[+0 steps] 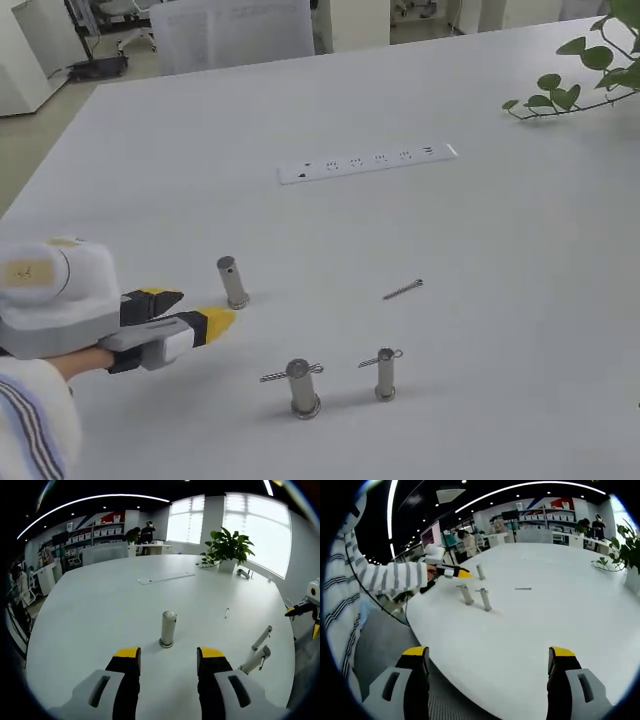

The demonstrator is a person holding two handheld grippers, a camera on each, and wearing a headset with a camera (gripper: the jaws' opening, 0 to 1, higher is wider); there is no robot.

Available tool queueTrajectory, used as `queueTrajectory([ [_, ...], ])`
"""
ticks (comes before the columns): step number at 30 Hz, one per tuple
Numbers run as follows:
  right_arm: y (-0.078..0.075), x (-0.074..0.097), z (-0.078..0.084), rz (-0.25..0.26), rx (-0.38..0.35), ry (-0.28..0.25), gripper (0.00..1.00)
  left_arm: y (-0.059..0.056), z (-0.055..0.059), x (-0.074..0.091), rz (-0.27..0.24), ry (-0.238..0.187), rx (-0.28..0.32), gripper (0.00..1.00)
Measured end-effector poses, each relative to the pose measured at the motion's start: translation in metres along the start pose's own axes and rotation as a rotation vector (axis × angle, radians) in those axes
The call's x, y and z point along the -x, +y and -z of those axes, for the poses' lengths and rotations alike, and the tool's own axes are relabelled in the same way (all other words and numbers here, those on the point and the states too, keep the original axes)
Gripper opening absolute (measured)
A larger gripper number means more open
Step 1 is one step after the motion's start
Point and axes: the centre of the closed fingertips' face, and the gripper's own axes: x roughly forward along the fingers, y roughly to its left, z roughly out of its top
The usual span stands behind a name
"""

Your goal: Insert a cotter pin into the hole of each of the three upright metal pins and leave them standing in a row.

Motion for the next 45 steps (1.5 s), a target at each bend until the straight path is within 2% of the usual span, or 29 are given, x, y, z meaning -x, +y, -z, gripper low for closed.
queueTrajectory([
  [7,-0.004,0.002,0.003,0.024,-0.012,0.006,1.0,0.004,-0.004,-0.012,0.005,0.002,-0.007,0.38],
  [14,-0.006,0.002,0.004,0.036,-0.025,0.003,1.0,0.0,-0.007,-0.027,0.029,-0.001,-0.007,0.36],
  [28,-0.009,0.0,0.013,0.059,-0.041,0.015,0.99,-0.003,-0.007,-0.049,0.03,0.03,-0.059,0.29],
  [32,-0.011,0.001,0.011,0.063,-0.044,0.007,0.99,-0.006,-0.008,-0.051,0.034,0.032,-0.073,0.23],
  [34,-0.011,0.001,0.011,0.067,-0.044,0.006,0.99,-0.004,-0.01,-0.052,0.02,0.024,-0.1,0.19],
  [36,-0.011,0.001,0.011,0.067,-0.045,0.007,0.98,-0.004,-0.01,-0.053,0.021,0.027,-0.096,0.15],
  [41,-0.012,0.001,0.011,0.069,-0.049,0.007,0.98,-0.002,-0.01,-0.054,0.009,0.033,-0.111,0.12],
  [45,-0.012,0.001,0.011,0.07,-0.046,0.009,0.98,0.0,-0.008,-0.053,0.008,0.041,-0.064,0.12],
])
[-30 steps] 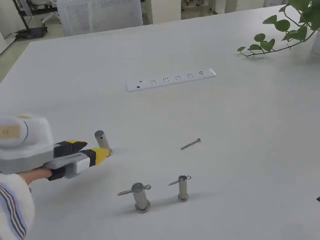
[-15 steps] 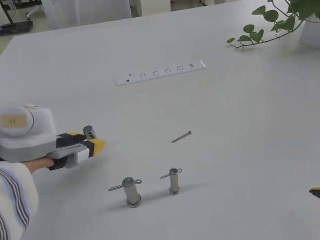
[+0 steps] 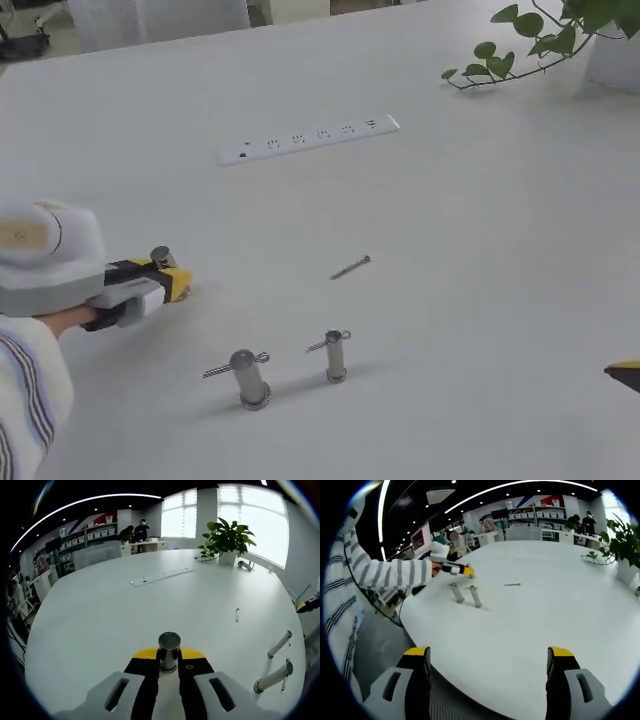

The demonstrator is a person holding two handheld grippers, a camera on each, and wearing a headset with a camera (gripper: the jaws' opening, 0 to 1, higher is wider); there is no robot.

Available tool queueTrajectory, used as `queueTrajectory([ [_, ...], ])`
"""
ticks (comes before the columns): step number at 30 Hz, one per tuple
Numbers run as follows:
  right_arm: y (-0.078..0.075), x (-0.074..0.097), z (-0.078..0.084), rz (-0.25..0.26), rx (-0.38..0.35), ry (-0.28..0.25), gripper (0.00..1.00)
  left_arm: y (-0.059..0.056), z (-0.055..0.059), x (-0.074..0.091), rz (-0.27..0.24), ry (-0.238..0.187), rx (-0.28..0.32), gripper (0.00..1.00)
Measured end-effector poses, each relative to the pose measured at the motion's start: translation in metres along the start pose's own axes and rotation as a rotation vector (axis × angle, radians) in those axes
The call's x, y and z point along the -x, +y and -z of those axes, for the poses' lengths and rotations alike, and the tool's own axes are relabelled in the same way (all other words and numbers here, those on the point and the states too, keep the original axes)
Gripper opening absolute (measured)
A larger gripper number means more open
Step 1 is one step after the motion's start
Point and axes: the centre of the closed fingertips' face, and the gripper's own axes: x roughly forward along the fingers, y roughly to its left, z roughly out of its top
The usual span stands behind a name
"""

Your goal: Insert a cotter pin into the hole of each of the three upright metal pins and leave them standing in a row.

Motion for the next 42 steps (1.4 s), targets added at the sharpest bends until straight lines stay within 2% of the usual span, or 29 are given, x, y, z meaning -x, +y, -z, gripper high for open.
queueTrajectory([
  [3,-0.001,0.0,0.0,0.001,0.001,-0.001,0.97,-0.001,0.0,0.0,-0.002,-0.003,-0.015,0.12],
  [5,-0.002,0.001,0.0,0.008,0.0,0.0,0.97,-0.001,0.0,0.0,-0.003,-0.003,-0.002,0.12],
  [7,-0.002,0.001,0.001,0.009,0.006,0.007,0.97,-0.001,0.0,0.0,-0.006,-0.003,-0.021,0.11],
  [12,-0.004,0.001,-0.002,0.008,0.022,0.01,0.97,0.002,0.0,0.001,-0.028,-0.001,0.056,0.11],
  [14,-0.005,0.001,-0.004,0.008,0.026,0.006,0.97,0.003,0.001,0.003,-0.023,-0.004,0.069,0.11],
  [18,-0.006,0.0,-0.007,-0.001,0.052,0.015,0.97,0.005,0.003,0.008,-0.027,0.016,0.022,0.11],
  [19,-0.006,0.0,-0.007,-0.003,0.056,0.016,0.97,0.006,0.003,0.009,-0.03,0.014,0.031,0.1],
  [22,-0.007,0.0,-0.009,-0.007,0.066,0.018,0.97,0.009,-0.002,0.017,-0.036,-0.002,0.046,0.1],
  [25,-0.007,-0.001,-0.01,-0.011,0.074,0.019,0.97,0.01,-0.008,0.024,-0.04,-0.008,0.031,0.1],
  [28,-0.008,0.0,-0.01,-0.013,0.081,0.02,0.97,0.011,-0.016,0.032,-0.036,-0.024,0.049,0.1],
  [32,-0.006,0.0,-0.01,-0.022,0.088,0.019,0.97,0.005,-0.024,0.046,-0.012,-0.022,0.027,0.1],
  [34,-0.004,0.0,-0.01,-0.028,0.097,0.023,0.97,-0.003,-0.027,0.054,0.027,-0.024,0.029,0.1],
  [36,-0.002,-0.001,-0.01,-0.033,0.1,0.019,0.97,-0.011,-0.029,0.063,0.058,-0.023,-0.023,0.1],
  [42,0.004,-0.001,-0.009,-0.05,0.109,0.023,0.96,-0.026,-0.032,0.084,0.092,-0.017,-0.081,0.11],
])
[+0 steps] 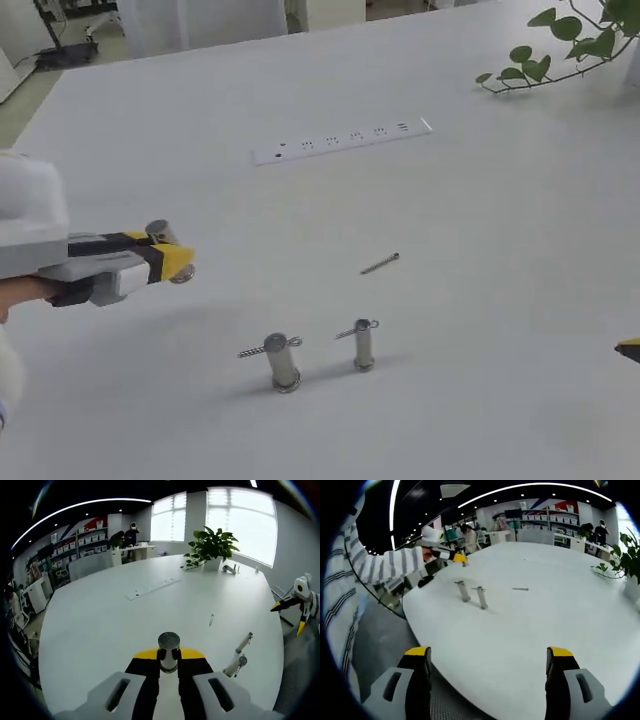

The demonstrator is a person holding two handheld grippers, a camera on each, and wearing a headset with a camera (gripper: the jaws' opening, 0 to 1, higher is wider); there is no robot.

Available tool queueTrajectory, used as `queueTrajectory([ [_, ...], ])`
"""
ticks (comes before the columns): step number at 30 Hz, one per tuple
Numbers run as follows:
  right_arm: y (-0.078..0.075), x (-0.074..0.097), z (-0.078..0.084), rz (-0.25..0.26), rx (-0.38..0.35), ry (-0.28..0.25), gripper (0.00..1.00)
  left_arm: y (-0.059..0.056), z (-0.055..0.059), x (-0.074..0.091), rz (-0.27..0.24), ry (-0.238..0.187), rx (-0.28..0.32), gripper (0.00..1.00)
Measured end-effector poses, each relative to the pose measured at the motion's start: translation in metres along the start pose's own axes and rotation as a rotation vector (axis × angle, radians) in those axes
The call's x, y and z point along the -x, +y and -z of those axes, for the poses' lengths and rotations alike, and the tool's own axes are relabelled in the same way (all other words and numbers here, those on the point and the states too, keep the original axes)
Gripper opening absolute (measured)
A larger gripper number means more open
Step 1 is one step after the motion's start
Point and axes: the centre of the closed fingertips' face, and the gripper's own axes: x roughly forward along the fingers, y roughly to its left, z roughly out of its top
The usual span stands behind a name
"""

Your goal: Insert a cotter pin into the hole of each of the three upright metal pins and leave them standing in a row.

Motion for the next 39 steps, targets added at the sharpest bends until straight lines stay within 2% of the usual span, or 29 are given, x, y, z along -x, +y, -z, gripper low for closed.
queueTrajectory([
  [3,0.003,0.0,0.0,-0.006,0.003,0.0,0.96,-0.011,-0.003,0.01,0.024,-0.004,-0.039,0.11],
  [8,0.007,0.0,0.002,-0.014,0.007,0.002,0.96,-0.029,-0.005,0.021,0.064,-0.003,-0.06,0.11],
  [10,0.008,0.0,0.002,-0.018,0.01,0.004,0.96,-0.038,-0.006,0.025,0.087,-0.006,-0.075,0.11],
  [13,0.01,0.0,0.003,-0.022,0.013,0.005,0.96,-0.056,-0.007,0.031,0.148,-0.01,-0.085,0.11],
  [24,0.013,0.0,0.005,-0.031,0.027,0.013,0.96,-0.102,-0.014,0.044,0.275,-0.026,-0.158,0.11],
  [29,0.012,0.0,0.007,-0.031,0.032,0.02,0.96,-0.122,-0.011,0.043,0.323,-0.018,-0.193,0.11],
  [33,0.012,-0.001,0.008,-0.033,0.034,0.022,0.96,-0.135,-0.007,0.041,0.339,-0.024,-0.202,0.11],
  [39,0.012,0.0,0.008,-0.035,0.039,0.02,0.96,-0.152,0.003,0.04,0.356,-0.015,-0.184,0.11],
])
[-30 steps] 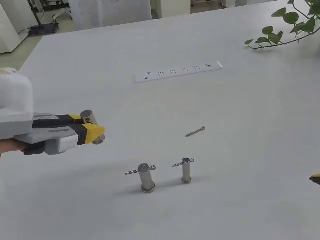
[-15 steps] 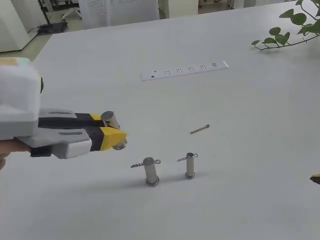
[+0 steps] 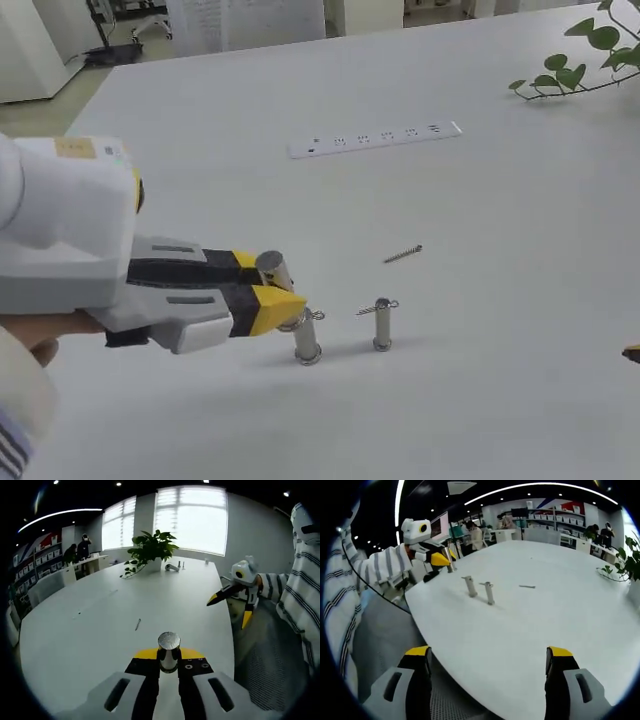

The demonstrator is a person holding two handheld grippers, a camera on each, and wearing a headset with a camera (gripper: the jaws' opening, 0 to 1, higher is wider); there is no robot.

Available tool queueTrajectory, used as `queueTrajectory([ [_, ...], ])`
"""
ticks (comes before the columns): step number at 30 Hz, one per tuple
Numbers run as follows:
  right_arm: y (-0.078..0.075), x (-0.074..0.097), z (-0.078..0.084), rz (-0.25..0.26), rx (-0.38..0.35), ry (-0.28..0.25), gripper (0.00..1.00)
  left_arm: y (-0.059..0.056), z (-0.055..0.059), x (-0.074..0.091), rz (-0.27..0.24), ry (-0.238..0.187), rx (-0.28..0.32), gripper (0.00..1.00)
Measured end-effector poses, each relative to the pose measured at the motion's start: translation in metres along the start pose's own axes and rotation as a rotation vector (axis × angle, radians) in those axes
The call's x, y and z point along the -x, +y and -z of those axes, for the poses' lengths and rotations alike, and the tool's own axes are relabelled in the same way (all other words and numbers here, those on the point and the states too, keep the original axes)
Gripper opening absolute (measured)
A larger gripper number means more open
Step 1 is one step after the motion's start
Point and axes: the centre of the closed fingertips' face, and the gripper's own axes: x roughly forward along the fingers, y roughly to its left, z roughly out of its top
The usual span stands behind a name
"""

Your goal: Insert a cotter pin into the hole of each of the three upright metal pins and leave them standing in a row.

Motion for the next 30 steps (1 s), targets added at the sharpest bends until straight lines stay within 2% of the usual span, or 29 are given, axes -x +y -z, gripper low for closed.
queueTrajectory([
  [5,0.001,0.0,0.0,-0.005,0.002,-0.003,0.96,-0.015,0.012,-0.006,0.005,0.012,0.016,0.11],
  [13,0.0,0.0,0.003,-0.015,0.004,-0.002,0.96,-0.028,0.029,-0.012,-0.017,0.039,0.02,0.11],
  [19,0.0,0.0,0.003,-0.024,0.011,-0.004,0.95,-0.028,0.043,-0.017,-0.061,0.043,0.072,0.11],
  [21,-0.001,0.0,0.003,-0.026,0.012,-0.004,0.95,-0.029,0.047,-0.018,-0.068,0.05,0.064,0.11],
  [30,-0.007,0.0,-0.003,-0.019,0.031,-0.015,0.93,-0.026,0.065,-0.024,-0.12,0.088,0.107,0.11],
])
